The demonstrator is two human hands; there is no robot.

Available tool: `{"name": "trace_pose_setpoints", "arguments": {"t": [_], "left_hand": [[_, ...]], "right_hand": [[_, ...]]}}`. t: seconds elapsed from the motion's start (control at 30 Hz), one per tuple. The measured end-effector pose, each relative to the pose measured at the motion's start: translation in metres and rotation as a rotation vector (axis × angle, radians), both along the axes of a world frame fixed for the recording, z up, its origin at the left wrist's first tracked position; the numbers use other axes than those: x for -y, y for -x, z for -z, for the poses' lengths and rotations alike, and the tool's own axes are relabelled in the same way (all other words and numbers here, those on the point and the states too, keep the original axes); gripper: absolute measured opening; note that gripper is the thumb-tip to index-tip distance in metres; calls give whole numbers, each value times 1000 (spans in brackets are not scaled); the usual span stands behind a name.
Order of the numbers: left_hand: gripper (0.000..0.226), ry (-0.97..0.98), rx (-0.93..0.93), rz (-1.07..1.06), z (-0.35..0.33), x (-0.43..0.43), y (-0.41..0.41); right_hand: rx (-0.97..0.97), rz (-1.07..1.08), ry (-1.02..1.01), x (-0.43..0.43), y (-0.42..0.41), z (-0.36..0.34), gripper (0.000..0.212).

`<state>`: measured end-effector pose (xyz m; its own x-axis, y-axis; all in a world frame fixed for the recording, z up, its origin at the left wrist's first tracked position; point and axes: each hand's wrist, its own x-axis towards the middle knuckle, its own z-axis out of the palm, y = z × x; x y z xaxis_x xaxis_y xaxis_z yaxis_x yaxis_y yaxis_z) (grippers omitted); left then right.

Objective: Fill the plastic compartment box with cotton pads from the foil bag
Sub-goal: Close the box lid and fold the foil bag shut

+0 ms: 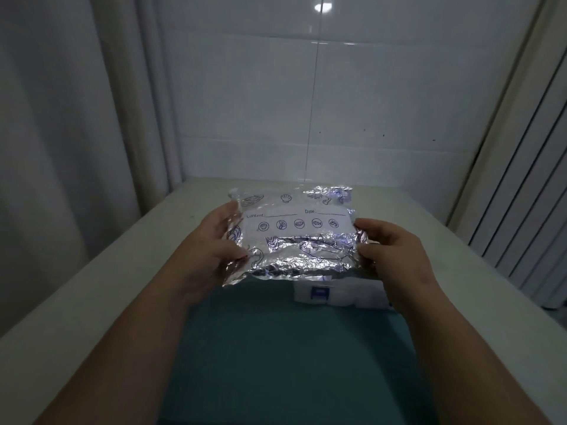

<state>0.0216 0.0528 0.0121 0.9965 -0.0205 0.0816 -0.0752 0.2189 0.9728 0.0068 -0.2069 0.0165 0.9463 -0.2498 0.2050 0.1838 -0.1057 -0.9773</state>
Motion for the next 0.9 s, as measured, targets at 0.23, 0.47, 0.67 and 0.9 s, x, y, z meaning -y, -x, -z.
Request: {"name": "trace_pose_setpoints", "arguments": {"t": [0.23,0.47,0.67,0.9], "left_hand": [[30,-384,-42,-365,7,-6,-4],[42,-767,-26,-585,3,-19,-6],[8,-824,-132,-594,3,-36,-6],[40,-1193,-238,-565,15,-52,-15]], "right_hand": [[29,96,190,-12,-2,10,16],[-13,-13,403,-41,-9,5,15],[32,-37,859,-84,-24,0,17],[-4,-144,1252,-119,-46,4,9]]}}
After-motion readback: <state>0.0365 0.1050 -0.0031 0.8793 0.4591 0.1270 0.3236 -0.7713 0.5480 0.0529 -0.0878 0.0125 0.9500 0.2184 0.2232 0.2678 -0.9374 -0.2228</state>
